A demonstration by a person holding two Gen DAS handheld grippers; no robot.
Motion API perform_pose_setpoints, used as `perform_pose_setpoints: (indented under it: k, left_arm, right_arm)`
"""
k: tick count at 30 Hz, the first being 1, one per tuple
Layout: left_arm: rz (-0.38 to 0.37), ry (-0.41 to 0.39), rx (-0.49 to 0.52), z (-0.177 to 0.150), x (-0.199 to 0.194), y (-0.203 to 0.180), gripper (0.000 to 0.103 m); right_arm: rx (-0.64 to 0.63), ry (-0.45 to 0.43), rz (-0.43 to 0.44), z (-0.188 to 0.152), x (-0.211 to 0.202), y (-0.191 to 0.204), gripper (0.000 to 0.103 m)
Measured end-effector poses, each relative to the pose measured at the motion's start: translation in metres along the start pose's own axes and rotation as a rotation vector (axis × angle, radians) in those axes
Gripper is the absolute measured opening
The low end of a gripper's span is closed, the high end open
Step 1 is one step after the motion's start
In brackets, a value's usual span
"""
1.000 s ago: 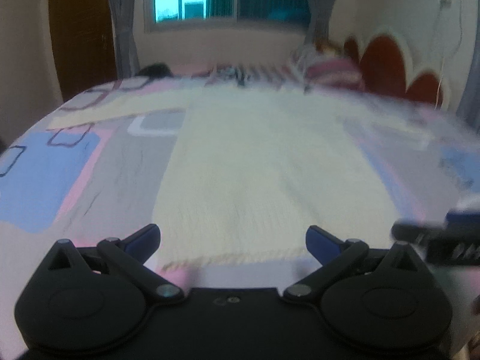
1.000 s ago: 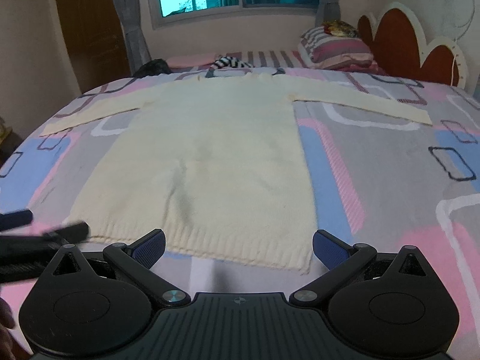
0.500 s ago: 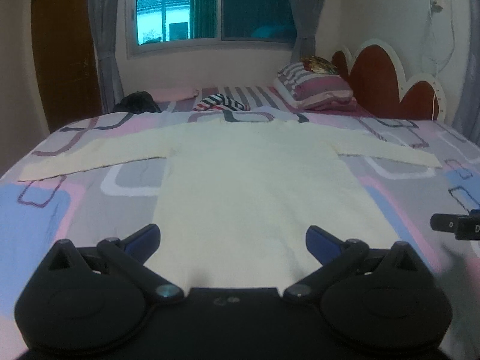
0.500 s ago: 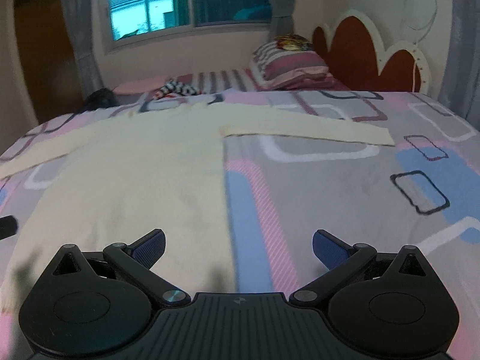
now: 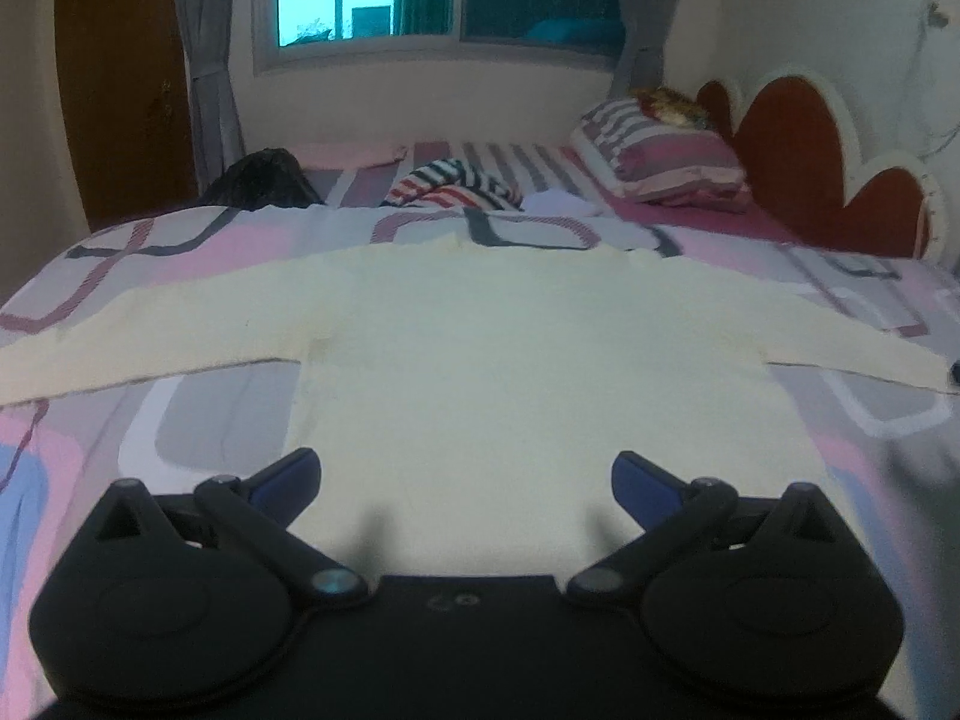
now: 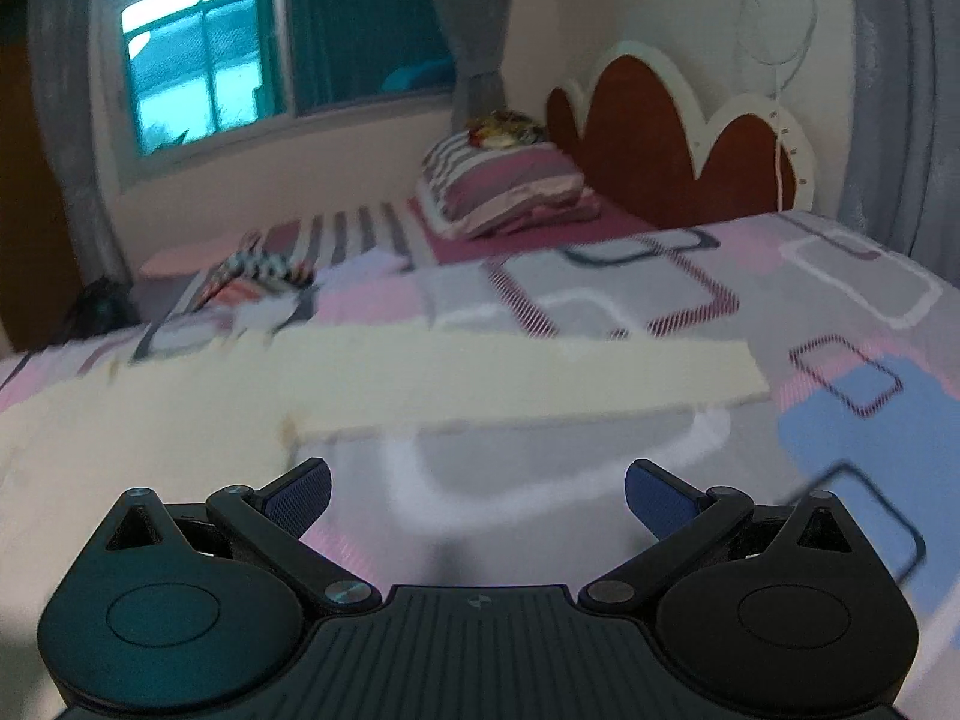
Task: Fold small clothes
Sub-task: 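Move the right tool to the sweater sleeve cuff and close on it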
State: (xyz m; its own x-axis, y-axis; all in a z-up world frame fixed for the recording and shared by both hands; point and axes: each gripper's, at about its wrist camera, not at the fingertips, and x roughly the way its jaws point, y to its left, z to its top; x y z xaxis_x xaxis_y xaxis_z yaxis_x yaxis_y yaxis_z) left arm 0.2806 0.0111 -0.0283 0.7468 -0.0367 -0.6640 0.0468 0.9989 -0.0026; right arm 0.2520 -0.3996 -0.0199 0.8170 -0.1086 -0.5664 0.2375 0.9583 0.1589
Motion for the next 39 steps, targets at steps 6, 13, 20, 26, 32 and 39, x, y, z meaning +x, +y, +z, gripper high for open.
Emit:
perform_pose_setpoints:
  k: [6,13,20,26,32,39]
  left_arm:
    - [0.085,-0.031,-0.005,0.013,0.037,0.014,0.103]
    - [0.18,-0.009,-0.028,0.022,0.074,0.031,0.089]
    - [0.203,-0.011,-0.036,0.026,0.087,0.043,0.102]
    - [0.203,0.021,-0.035,0.021,0.095,0.047,0.103]
    - [0.208,0.027,-0.03,0.02,0.096,0.052,0.103]
    - [0.18,0.08,-0.065,0.021,0.098,0.065,0.103]
  right_arm:
    - [0.207,-0.057,-0.096,0.033,0.063,-0.072,0.103]
    - [0.288,-0.062,-0.159,0.036,0.1,-0.119,0.091]
    - [0.41,-0.036,-0.189,0.025,0.113,-0.157,0.074]
    - [0.537,-0.028,-0.184,0.01,0.121,-0.19,0.063]
    - [0.604,-0.045,-0.14,0.01,0.124,-0.209,0.028]
    - [0.601,-0.03,-0.137,0.012,0.124,-0.213,0.003]
